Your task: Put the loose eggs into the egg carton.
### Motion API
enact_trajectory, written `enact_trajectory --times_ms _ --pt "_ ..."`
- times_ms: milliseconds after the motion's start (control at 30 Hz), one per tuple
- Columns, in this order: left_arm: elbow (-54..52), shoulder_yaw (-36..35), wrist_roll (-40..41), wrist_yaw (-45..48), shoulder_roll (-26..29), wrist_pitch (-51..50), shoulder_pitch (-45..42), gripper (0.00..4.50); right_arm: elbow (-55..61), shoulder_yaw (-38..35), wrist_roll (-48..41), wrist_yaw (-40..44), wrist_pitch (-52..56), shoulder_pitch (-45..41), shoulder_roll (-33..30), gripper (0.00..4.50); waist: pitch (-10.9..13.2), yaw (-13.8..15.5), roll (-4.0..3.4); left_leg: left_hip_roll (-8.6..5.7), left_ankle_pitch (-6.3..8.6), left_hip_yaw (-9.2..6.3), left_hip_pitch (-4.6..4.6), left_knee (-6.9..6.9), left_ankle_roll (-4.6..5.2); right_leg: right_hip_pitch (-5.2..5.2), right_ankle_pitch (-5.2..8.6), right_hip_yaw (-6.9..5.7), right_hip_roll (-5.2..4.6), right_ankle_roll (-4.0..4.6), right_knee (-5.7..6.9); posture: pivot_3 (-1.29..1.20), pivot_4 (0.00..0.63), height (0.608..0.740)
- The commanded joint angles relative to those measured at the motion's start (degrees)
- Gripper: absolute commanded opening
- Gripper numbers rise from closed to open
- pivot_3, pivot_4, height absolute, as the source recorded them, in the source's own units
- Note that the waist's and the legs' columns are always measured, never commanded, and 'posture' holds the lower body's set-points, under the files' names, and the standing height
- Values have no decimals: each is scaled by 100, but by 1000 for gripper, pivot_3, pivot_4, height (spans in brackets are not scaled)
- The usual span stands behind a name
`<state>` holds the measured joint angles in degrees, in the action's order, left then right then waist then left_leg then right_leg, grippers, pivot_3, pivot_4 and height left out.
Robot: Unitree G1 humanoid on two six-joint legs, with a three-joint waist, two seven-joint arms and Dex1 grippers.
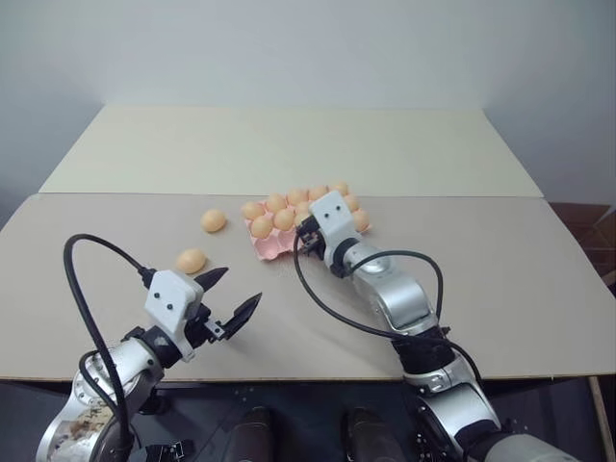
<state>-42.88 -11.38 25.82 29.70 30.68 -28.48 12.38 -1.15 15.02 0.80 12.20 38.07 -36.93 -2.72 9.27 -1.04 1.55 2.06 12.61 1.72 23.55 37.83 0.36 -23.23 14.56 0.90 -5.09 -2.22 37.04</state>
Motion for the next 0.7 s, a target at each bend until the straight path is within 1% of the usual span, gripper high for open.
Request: enact_trajectory --times_ms 33,133,167,267,400,533,600,667,700 --pt "-85 14 -16 15 33 124 -61 3928 -43 -6 166 -105 -296 -113 21 3333 0 -3 0 0 0 0 -1 0 0 0 0 0 0 0 0 0 150 740" --pt "-97 34 -22 17 34 121 -61 3928 -47 -50 202 -129 -340 -105 36 4360 0 -4 -1 1 0 -1 0 0 0 -1 0 0 0 0 1 0 150 740" --pt "-104 38 -23 16 34 121 -54 3928 14 -70 184 -116 -328 -94 37 4472 0 -4 -1 1 0 -2 0 0 0 -2 0 1 1 0 1 0 150 740" --pt "-138 44 -21 0 22 114 -24 3928 301 -172 22 -11 -333 -17 51 4472 1 -4 -1 1 0 -3 1 0 0 -2 0 1 0 0 1 0 150 740" --pt "-193 -44 92 -131 -83 16 58 3928 1243 -510 -397 154 -293 308 54 4472 1 7 -1 2 0 -10 4 -1 0 -2 0 -2 -1 -1 0 0 150 740" --pt "-264 -162 7 -513 -291 -67 272 3928 2482 -898 -794 594 -319 1044 -449 4472 1 39 -1 0 0 -15 8 -1 0 -2 1 -4 -6 -2 -3 0 150 740" --pt "-250 -205 -75 -690 -445 35 402 3928 2968 -1095 -1005 919 -566 1592 -797 4472 1 44 0 -3 0 -15 9 0 0 0 1 -6 -10 -2 -6 0 150 740" --pt "-227 -220 -200 -840 -596 175 529 3928 3263 -1243 -1170 1162 -1022 2113 -1016 4472 1 32 0 -5 0 -14 7 0 0 4 1 -6 -12 -3 -9 0 150 740" --pt "-211 -229 -274 -955 -709 239 601 3928 3432 -1378 -1397 1412 -1073 2392 -1188 4472 1 26 0 -5 0 -12 7 -1 0 4 2 -5 -10 -3 -11 0 150 740"
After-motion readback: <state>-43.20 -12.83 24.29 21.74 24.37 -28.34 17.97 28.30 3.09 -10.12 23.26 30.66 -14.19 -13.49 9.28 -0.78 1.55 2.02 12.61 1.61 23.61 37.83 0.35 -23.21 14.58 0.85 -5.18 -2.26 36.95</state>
